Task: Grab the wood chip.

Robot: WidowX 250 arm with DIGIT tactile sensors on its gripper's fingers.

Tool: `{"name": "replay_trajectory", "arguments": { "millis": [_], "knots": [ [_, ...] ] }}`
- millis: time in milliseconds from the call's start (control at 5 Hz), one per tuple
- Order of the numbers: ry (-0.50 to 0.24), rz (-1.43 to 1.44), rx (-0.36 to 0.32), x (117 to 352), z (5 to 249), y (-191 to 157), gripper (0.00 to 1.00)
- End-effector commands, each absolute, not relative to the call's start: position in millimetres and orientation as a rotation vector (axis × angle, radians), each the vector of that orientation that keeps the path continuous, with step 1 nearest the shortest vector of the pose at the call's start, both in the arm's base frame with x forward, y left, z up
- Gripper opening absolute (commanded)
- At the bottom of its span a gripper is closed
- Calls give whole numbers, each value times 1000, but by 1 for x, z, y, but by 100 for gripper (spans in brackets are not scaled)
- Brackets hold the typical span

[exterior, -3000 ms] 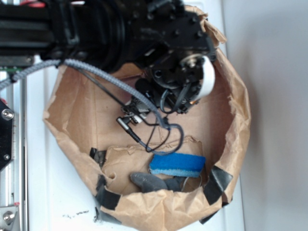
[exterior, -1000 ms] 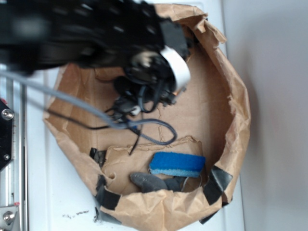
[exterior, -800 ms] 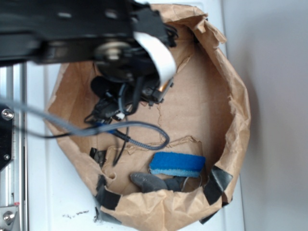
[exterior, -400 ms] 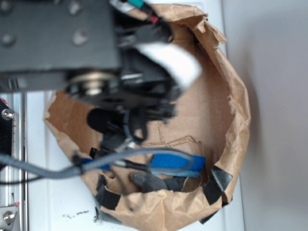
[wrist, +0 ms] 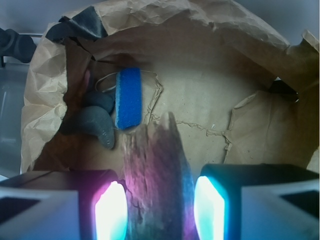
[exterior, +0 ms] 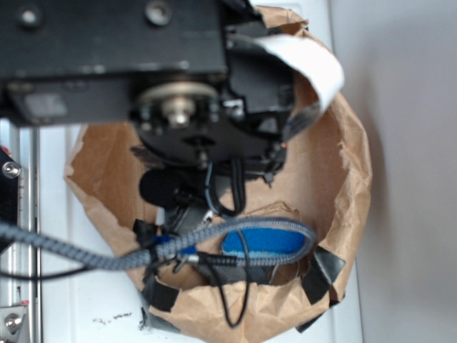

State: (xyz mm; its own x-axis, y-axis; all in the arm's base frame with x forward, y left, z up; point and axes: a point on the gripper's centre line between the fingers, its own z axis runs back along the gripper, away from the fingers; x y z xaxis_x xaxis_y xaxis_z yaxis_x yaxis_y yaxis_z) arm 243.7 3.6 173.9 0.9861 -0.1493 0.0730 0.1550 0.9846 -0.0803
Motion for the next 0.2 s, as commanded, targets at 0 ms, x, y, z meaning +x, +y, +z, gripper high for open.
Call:
{"name": "replay_trajectory", "arguments": {
  "millis": [0],
  "knots": [
    [-175, -108, -30, 260, 190, 4, 0]
  ]
}}
